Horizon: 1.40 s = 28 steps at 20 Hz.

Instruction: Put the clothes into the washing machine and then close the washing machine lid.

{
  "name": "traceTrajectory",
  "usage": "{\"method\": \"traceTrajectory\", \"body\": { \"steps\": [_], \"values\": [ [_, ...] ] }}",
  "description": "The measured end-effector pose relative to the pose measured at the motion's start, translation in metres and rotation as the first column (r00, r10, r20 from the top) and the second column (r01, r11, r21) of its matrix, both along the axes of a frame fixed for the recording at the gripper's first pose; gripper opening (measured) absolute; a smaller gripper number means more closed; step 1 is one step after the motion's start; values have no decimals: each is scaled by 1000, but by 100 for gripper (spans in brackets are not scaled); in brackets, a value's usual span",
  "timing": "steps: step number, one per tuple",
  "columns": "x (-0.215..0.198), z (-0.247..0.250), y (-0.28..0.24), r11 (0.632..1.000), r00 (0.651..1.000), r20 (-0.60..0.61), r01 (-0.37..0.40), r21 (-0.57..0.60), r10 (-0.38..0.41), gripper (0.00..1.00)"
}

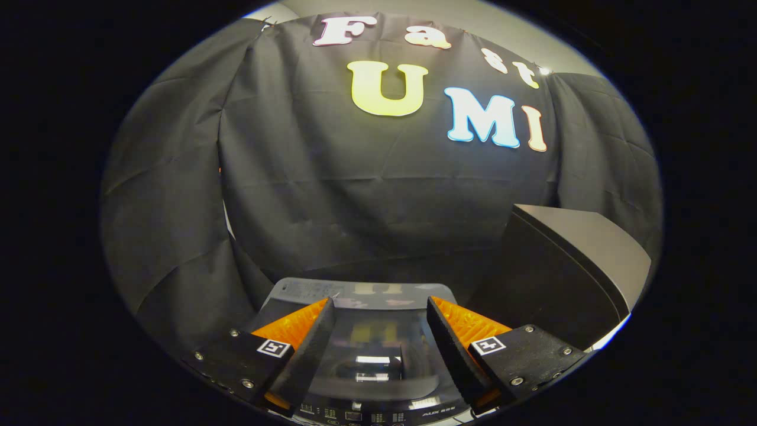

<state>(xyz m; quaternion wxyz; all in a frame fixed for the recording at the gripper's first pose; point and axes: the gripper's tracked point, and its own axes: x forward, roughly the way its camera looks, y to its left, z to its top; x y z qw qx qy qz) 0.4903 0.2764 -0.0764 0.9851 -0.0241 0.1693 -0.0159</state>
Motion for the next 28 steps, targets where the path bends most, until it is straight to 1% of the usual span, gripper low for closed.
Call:
{"method": "traceTrajectory", "body": {
  "steps": [3, 5, 7, 9, 11, 14, 18, 21, 25, 28],
  "values": [
    [-5, 16, 14, 999, 999, 25, -30, -36, 30, 96],
    [-11, 20, 14, 998, 998, 50, -40, -50, 42, 97],
    [-29, 24, 16, 997, 997, 60, -49, -64, 53, 97],
    [-56, 25, 11, 996, 996, 71, -57, -65, 62, 97],
    [-90, 31, -6, 997, 994, 93, -47, -59, 53, 96],
    [-140, 42, -27, 998, 987, 153, -55, -5, 55, 95],
    [-224, 55, -72, 996, 972, 221, -87, 23, 80, 95],
    [-291, 58, -110, 993, 965, 243, -111, 36, 99, 95],
    [-372, 64, -161, 991, 957, 258, -137, -1, 133, 95],
    [-423, 70, -187, 989, 953, 262, -147, -29, 150, 95]
  ]
}}
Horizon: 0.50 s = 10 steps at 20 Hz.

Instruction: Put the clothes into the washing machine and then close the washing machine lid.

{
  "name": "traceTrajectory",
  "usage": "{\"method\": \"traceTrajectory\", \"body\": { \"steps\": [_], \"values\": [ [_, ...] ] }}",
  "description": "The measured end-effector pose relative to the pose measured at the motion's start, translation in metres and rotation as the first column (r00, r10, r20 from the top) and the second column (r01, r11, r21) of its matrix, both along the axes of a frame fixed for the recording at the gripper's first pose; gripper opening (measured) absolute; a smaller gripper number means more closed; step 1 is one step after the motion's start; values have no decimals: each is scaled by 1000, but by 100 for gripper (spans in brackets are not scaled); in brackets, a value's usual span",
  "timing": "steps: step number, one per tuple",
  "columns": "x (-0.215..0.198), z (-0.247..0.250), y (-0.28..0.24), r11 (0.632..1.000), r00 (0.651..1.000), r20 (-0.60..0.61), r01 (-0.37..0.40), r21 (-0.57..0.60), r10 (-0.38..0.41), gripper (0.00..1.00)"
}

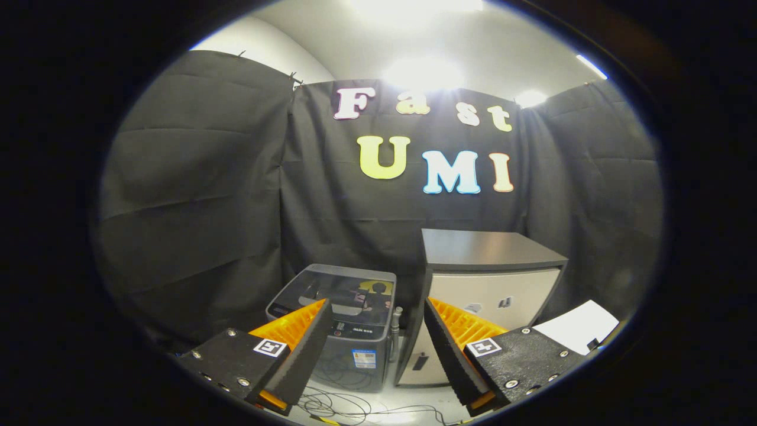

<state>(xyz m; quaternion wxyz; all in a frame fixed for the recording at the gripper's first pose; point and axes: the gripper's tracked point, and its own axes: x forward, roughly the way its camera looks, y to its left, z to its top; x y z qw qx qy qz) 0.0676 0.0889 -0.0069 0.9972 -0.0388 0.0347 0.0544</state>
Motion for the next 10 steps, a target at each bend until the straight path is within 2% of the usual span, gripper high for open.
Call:
{"method": "traceTrajectory", "body": {
  "steps": [5, 10],
  "values": [
    [-59, 4, -23, 1000, 1000, 26, 16, 19, -17, 95],
    [-88, 3, -23, 1000, 999, 44, 26, 11, -26, 95]
  ]
}}
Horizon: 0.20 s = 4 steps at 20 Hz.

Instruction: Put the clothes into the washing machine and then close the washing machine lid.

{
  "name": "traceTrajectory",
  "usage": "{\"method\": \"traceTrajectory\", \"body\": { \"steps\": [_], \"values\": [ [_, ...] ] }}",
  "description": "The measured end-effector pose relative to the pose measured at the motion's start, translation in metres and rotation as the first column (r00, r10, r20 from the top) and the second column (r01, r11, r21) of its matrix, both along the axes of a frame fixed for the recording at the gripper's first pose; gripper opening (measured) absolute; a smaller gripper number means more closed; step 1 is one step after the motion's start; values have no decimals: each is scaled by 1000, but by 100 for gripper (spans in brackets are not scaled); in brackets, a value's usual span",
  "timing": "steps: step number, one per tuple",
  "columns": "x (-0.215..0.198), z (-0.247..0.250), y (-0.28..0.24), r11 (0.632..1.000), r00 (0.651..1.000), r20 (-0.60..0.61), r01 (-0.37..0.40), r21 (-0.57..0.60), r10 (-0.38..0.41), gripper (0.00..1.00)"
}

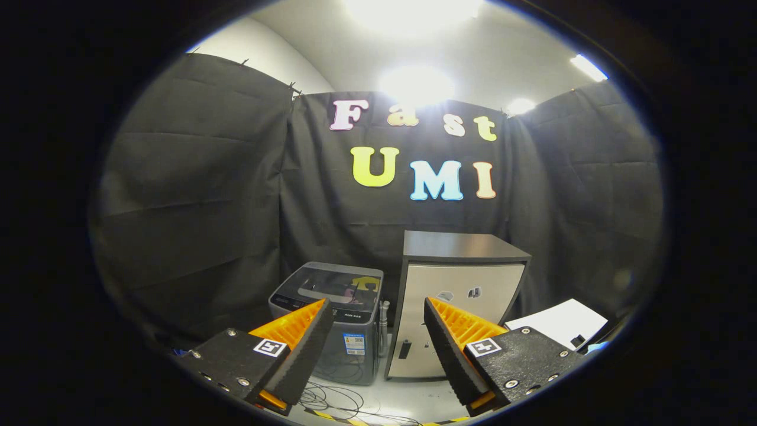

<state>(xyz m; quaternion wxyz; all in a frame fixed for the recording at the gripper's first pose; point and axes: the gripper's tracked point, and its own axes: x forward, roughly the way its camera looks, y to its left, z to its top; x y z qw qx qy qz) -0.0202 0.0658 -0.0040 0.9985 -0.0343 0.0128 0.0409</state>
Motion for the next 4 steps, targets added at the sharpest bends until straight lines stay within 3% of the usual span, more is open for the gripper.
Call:
{"method": "traceTrajectory", "body": {
  "steps": [4],
  "values": [
    [-8, -3, 10, 999, 1000, 0, -21, 25, 21, 95]
  ]
}}
